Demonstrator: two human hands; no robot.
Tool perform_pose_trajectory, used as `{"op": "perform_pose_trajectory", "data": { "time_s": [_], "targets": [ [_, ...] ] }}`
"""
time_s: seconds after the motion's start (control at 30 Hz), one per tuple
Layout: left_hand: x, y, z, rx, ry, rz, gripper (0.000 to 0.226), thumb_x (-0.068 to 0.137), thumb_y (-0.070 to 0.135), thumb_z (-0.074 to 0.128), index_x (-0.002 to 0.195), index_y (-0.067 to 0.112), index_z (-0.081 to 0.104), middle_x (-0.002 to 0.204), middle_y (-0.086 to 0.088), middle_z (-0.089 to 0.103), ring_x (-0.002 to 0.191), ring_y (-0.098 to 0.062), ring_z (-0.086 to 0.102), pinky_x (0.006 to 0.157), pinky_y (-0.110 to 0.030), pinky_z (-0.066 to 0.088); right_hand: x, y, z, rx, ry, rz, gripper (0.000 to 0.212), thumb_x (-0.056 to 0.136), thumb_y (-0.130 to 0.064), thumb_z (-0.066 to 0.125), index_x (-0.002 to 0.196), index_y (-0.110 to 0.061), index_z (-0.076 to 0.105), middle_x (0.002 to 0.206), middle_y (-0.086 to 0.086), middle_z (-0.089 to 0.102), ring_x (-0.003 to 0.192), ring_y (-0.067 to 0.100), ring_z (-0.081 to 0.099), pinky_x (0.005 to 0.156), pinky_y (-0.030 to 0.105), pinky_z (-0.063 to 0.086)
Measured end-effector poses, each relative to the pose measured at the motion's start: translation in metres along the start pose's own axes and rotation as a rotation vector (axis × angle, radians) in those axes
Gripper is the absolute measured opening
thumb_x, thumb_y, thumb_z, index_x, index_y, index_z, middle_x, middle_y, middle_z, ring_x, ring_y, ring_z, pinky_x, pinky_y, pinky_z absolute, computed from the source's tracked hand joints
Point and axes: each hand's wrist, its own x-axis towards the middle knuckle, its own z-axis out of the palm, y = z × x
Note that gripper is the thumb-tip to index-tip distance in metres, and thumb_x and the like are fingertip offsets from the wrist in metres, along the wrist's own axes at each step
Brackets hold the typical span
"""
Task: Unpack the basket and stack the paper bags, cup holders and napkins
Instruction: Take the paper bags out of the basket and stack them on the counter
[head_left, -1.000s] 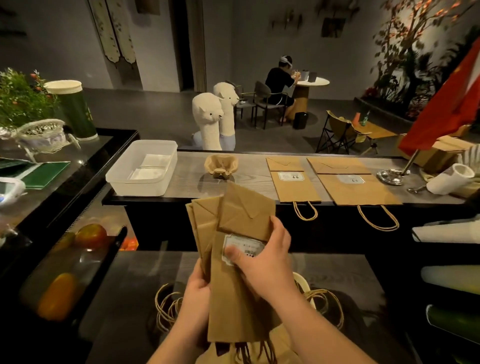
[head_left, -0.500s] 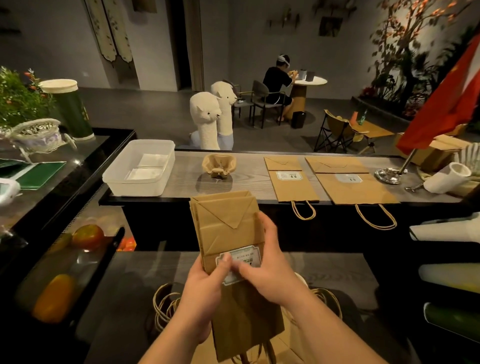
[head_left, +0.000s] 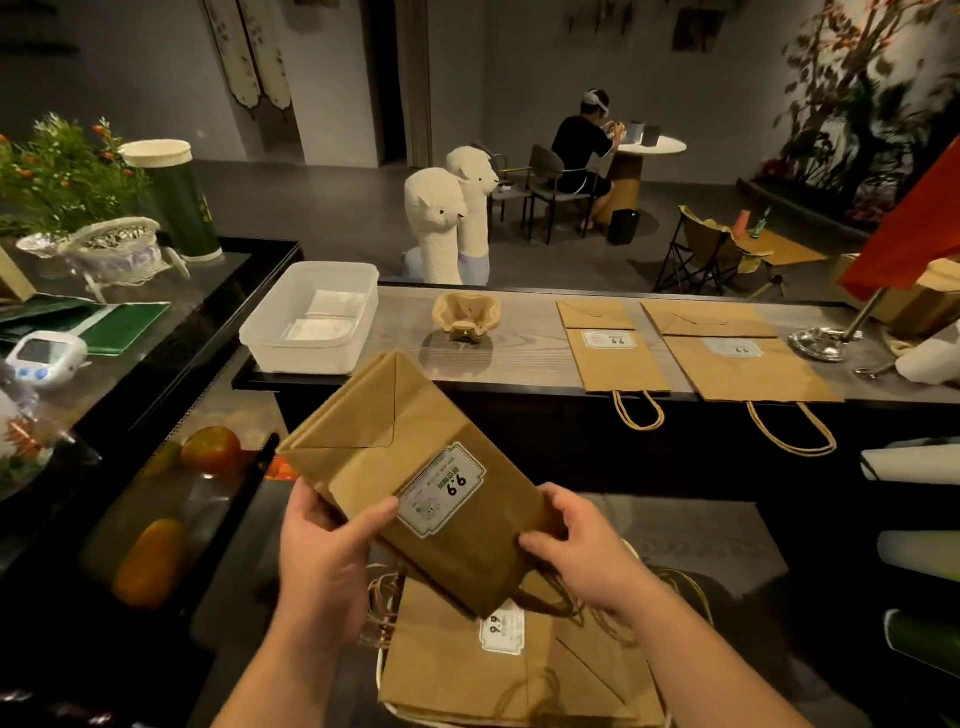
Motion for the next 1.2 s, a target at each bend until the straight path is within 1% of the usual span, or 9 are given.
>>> {"op": "perform_pose_trajectory", "data": {
  "time_s": [0.13,0.23,0.43,0.57,0.73,0.83,0.93,1.1,1.2],
  "targets": [
    [0.005,-0.001,-0.036,-0.024,0.001,-0.002,0.070,0.074,-0.005,0.066,0.139,0.015,0.051,0.121,-0.009,0.071,0.108,-0.024,0.071,0.086,-0.036,0.063,0.006,0.005,0.000,-0.123,0.003,-0.053,0.023,0.099,-0.018,0.064,0.107,-0.039,0.062,0.102,-0.013,0.070,0.098,0.004,0.066,0.090,0.032,0.059],
    [0.005,-0.010,-0.065,0.210,0.103,0.036,0.074,0.081,-0.010,0.070,0.144,0.020,0.046,0.121,-0.009,0.065,0.108,-0.023,0.067,0.087,-0.041,0.058,0.010,0.010,0.002,-0.263,-0.008,-0.050,0.024,0.100,-0.020,0.063,0.104,-0.043,0.061,0.104,-0.014,0.067,0.099,0.006,0.064,0.085,0.028,0.057],
    [-0.002,-0.043,-0.107,0.551,-0.024,-0.113,0.050,0.078,-0.023,0.072,0.106,0.018,0.068,0.094,-0.005,0.078,0.094,-0.014,0.072,0.071,-0.016,0.059,0.008,0.028,0.031,-0.620,-0.012,-0.149,0.032,0.100,-0.019,0.061,0.121,-0.043,0.056,0.116,-0.022,0.054,0.109,0.004,0.053,0.090,0.019,0.049],
    [-0.010,-0.056,-0.112,0.545,-0.032,-0.171,0.043,0.086,-0.018,0.067,0.115,0.013,0.063,0.104,-0.008,0.074,0.103,-0.018,0.068,0.075,-0.022,0.060,0.006,0.047,0.040,-0.523,-0.033,-0.101,0.041,0.093,-0.024,0.071,0.122,-0.047,0.053,0.117,-0.026,0.048,0.114,0.002,0.051,0.098,0.026,0.054],
    [-0.013,-0.063,-0.107,0.552,-0.072,-0.235,0.048,0.092,-0.003,0.069,0.125,0.029,0.056,0.118,0.001,0.070,0.112,-0.011,0.065,0.100,-0.037,0.052,0.006,0.054,0.042,-0.366,-0.021,-0.011,0.047,0.093,-0.025,0.072,0.126,-0.044,0.045,0.126,-0.021,0.043,0.115,0.006,0.052,0.096,0.029,0.057],
    [-0.017,-0.065,-0.104,0.535,-0.022,-0.209,0.041,0.092,-0.003,0.069,0.113,0.031,0.062,0.108,0.004,0.073,0.106,-0.009,0.066,0.088,-0.029,0.053,0.006,0.055,0.047,-0.372,0.019,-0.043,0.032,0.097,-0.025,0.067,0.118,-0.040,0.049,0.126,-0.019,0.042,0.118,0.005,0.050,0.099,0.021,0.052],
    [-0.020,-0.064,-0.108,0.599,-0.019,-0.159,0.032,0.087,-0.001,0.076,0.106,0.023,0.067,0.098,0.001,0.077,0.098,-0.014,0.071,0.085,-0.032,0.057,0.002,0.054,0.043,-0.434,0.065,-0.079,0.023,0.097,-0.028,0.066,0.113,-0.037,0.053,0.131,-0.023,0.036,0.118,0.001,0.045,0.094,0.008,0.043],
    [-0.019,-0.060,-0.106,0.649,-0.049,-0.071,0.036,0.092,0.003,0.072,0.115,0.029,0.060,0.105,0.003,0.073,0.096,-0.004,0.069,0.083,-0.029,0.055,0.002,0.046,0.048,-0.672,0.018,-0.190,0.040,0.102,-0.037,0.055,0.141,-0.040,0.044,0.134,-0.025,0.043,0.128,-0.002,0.038,0.111,0.021,0.038],
    [-0.019,-0.065,-0.102,0.635,-0.020,-0.073,0.021,0.096,0.008,0.068,0.108,0.025,0.065,0.101,-0.001,0.075,0.096,-0.008,0.069,0.081,-0.027,0.054,0.002,0.046,0.054,-0.747,0.036,-0.198,0.033,0.106,-0.038,0.045,0.139,-0.035,0.046,0.131,-0.021,0.045,0.125,0.003,0.038,0.111,0.022,0.036]
  ]
}}
